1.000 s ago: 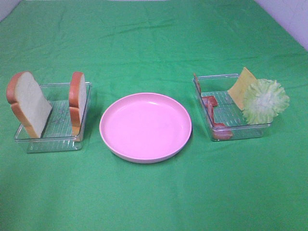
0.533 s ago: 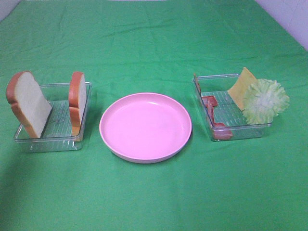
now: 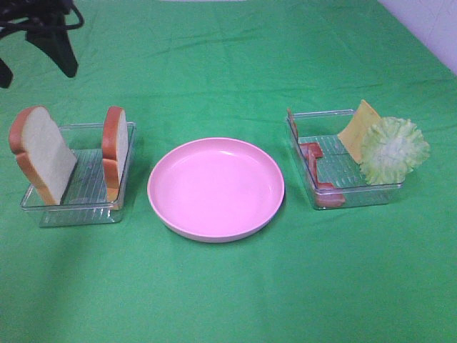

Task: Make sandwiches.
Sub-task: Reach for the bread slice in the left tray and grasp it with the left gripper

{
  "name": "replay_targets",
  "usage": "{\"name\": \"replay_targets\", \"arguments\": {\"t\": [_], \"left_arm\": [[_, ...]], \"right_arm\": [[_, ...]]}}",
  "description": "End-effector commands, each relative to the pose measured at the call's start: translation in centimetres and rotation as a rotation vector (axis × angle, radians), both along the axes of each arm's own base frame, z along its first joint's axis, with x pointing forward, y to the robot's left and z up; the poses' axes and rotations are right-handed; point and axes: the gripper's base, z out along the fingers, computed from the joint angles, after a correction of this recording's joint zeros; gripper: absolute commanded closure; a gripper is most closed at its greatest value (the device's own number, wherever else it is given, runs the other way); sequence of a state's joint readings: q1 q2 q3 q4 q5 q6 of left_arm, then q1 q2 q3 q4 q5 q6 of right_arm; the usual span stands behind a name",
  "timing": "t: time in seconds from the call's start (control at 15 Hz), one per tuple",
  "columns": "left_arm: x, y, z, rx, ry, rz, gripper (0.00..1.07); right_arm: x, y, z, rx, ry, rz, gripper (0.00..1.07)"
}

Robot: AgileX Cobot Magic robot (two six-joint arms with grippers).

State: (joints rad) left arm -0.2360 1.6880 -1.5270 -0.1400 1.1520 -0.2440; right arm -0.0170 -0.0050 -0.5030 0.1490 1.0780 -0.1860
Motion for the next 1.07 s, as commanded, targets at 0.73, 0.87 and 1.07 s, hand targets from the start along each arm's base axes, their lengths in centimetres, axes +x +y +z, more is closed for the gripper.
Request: {"name": "replay_targets", "arguments": {"t": [0.73,0.87,1.07], "left_arm": [[4.9,-5.5,-9.1,0.075,0.139,0.037,0.32],[5.4,-5.7,-10.3,0.075,0.141,0.034,0.32],[5.8,-5.8,-12.1,0.091,0.172,0.027,0.35]], "right_arm": [[-0.1,0.0,0.1,-0.010,-0.024,-0.001,0.35],[-0.1,0.0,0.1,-0.010,-0.024,-0.001,0.35],[-0.1,0.0,0.1,-0.010,-0.024,-0.001,0.35]]}}
